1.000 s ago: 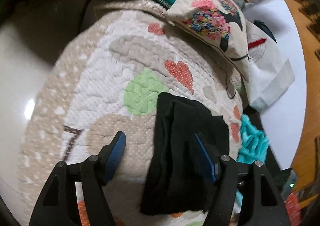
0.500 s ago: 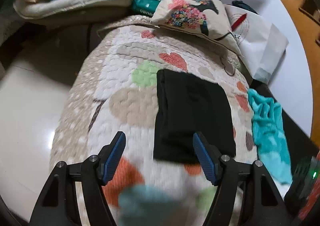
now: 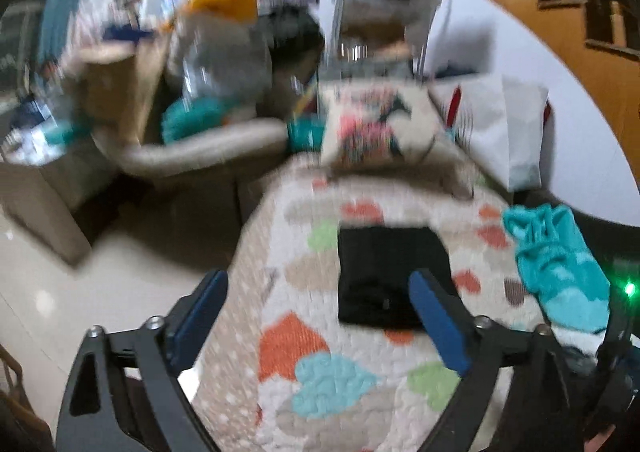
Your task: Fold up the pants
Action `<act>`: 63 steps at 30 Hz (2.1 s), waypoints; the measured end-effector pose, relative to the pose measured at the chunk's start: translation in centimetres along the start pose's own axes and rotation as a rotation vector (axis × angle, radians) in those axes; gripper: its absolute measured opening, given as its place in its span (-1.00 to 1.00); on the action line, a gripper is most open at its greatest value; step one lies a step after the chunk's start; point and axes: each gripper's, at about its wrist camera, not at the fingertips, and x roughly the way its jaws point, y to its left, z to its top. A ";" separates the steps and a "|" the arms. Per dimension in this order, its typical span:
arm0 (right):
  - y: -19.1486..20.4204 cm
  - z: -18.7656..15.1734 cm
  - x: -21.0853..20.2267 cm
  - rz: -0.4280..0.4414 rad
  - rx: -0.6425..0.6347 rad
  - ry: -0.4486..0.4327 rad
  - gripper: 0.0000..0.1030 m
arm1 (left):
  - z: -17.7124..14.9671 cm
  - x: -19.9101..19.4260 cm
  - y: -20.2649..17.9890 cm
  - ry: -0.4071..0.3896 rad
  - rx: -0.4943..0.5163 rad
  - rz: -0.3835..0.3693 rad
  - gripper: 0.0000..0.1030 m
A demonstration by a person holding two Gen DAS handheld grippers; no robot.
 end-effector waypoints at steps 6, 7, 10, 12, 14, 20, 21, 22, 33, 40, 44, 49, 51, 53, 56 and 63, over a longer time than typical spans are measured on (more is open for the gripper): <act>0.5 -0.5 -2.0 -0.009 -0.051 -0.057 0.55 | 1.0 -4.6 -2.2 -0.179 0.103 0.101 1.00; 0.6 -0.6 -2.2 -0.008 -0.057 -0.062 0.56 | 1.0 -4.9 -2.5 -0.184 0.107 0.093 1.00; 0.8 -0.7 -2.3 -0.002 -0.066 -0.066 0.56 | 1.1 -5.1 -2.7 -0.127 0.105 0.052 1.00; 1.0 -0.9 -2.3 -0.002 -0.074 -0.065 0.56 | 1.1 -4.3 -2.7 -0.056 0.096 0.032 1.00; 1.1 -1.1 -2.4 -0.007 -0.083 -0.067 0.57 | 0.7 -3.7 -2.5 -0.005 0.072 0.022 1.00; 1.4 -1.5 -2.6 -0.026 -0.117 -0.084 0.60 | -0.5 -2.1 -2.9 0.095 0.069 0.010 1.00; 1.5 -1.5 -2.5 -0.025 -0.119 -0.082 0.60 | -0.7 -2.1 -3.1 0.099 0.074 0.013 1.00; 1.6 -1.6 -2.5 -0.026 -0.123 -0.079 0.60 | -0.8 -2.1 -3.2 0.101 0.085 0.014 1.00; 2.4 -2.2 -2.1 -0.045 -0.161 -0.076 0.61 | -2.0 -1.2 -4.2 0.155 0.134 -0.007 1.00; 2.2 -2.3 -1.8 -0.059 -0.154 -0.070 0.61 | -2.6 -0.5 -4.2 0.199 0.125 -0.021 1.00; 2.2 -2.3 -1.7 -0.061 -0.157 -0.067 0.61 | -2.6 -0.2 -4.0 0.213 0.114 -0.027 1.00; 2.4 -2.4 -1.6 -0.062 -0.168 -0.062 0.61 | -2.9 0.0 -4.0 0.226 0.113 -0.032 1.00; 2.5 -2.5 -1.6 -0.064 -0.176 -0.062 0.62 | -3.0 0.0 -4.0 0.231 0.112 -0.034 1.00; 2.6 -2.6 -1.5 -0.065 -0.180 -0.061 0.62 | -3.1 0.1 -4.0 0.239 0.109 -0.036 1.00; 2.7 -2.8 -1.5 -0.066 -0.185 -0.060 0.62 | -3.2 0.4 -3.8 0.251 0.101 -0.039 1.00; 3.0 -3.0 -1.4 -0.073 -0.192 -0.053 0.62 | -3.5 1.1 -3.4 0.286 0.075 -0.045 1.00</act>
